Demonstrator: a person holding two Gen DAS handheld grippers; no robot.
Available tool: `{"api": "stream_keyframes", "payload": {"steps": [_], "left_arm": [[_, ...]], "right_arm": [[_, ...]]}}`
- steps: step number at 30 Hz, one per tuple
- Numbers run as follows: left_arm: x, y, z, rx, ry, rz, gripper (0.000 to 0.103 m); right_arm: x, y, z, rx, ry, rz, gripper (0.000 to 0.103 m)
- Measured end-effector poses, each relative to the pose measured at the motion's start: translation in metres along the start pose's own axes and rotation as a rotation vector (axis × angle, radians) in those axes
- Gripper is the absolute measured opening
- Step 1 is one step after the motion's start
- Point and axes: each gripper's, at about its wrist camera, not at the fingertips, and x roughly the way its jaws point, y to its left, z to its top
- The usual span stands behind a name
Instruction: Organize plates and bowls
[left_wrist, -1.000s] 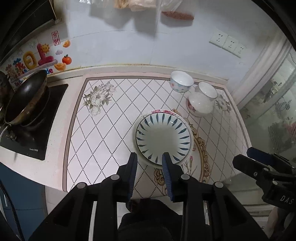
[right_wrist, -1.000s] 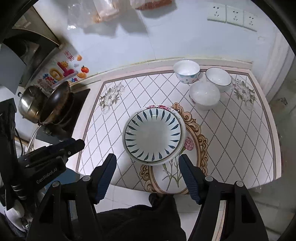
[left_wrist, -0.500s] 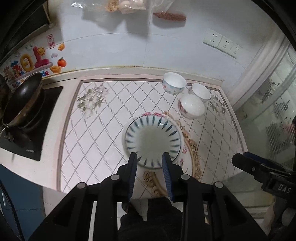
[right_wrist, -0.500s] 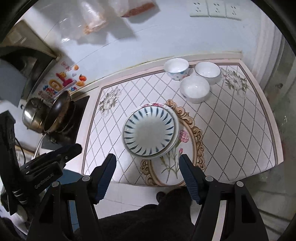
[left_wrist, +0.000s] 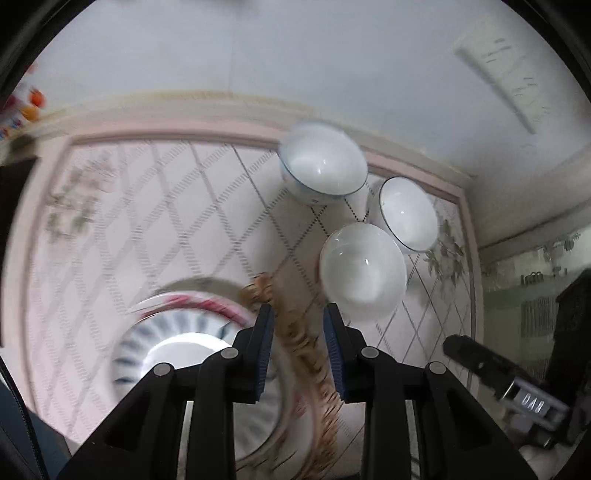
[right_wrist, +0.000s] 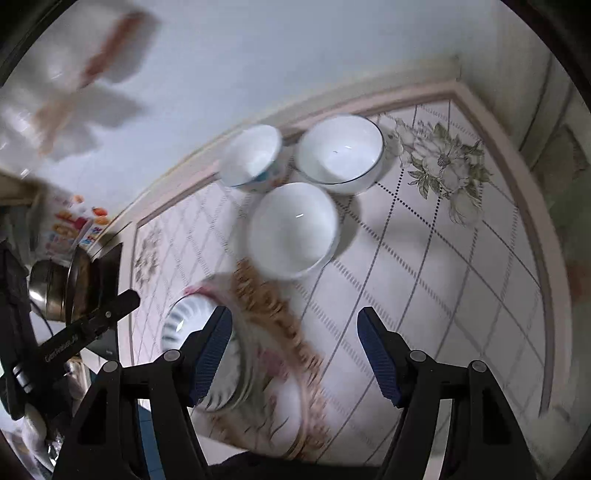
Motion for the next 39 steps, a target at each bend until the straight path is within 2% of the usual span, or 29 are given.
{"api": "stream_keyframes", "payload": {"steps": [1, 6, 9, 10, 11, 13, 14, 18, 22, 27, 34, 39], "left_arm": [[0.021, -0.003, 0.011, -0.017, 0.033, -0.015, 0.025], [0.076, -0.007, 0.031, -0.052, 0.122, -0.01, 0.025], [0.095, -0.012, 0.035, -0.026, 0.138, 0.018, 0.025], [0.101, -0.014, 0.034, -0.007, 0.136, 0.025, 0.025], [0.105, -0.016, 0.034, 0.002, 0.136, 0.029, 0.019], [0.109, -0.017, 0.034, 0.013, 0.128, 0.028, 0.011], [0.108, -0.019, 0.032, 0.02, 0.12, 0.039, 0.011], [0.104, -0.023, 0.028, 0.04, 0.095, 0.064, 0.011], [0.088, -0.026, 0.019, 0.067, 0.08, 0.056, 0.011], [0.066, -0.037, 0.0, 0.117, 0.057, 0.049, 0.011], [0.045, -0.049, -0.045, 0.174, 0.071, 0.008, 0.011], [0.048, -0.064, -0.065, 0.205, 0.083, 0.006, 0.011]], "right_arm": [[0.01, -0.006, 0.01, 0.002, 0.017, 0.001, 0.073], [0.07, -0.037, 0.053, 0.006, 0.108, 0.015, 0.07], [0.095, -0.045, 0.065, 0.009, 0.134, 0.042, 0.051], [0.101, -0.046, 0.068, 0.009, 0.132, 0.049, 0.039], [0.108, -0.047, 0.071, 0.004, 0.132, 0.057, 0.028], [0.116, -0.048, 0.073, 0.005, 0.126, 0.077, 0.02], [0.118, -0.046, 0.074, 0.004, 0.123, 0.09, 0.015], [0.116, -0.037, 0.073, -0.037, 0.103, 0.053, 0.015], [0.109, -0.036, 0.063, -0.036, 0.108, 0.062, 0.015], [0.084, -0.039, 0.041, -0.036, 0.111, 0.071, 0.015], [0.043, -0.048, 0.003, -0.039, 0.095, 0.06, 0.015], [0.027, -0.057, -0.025, -0.036, 0.102, 0.049, 0.015]]}}
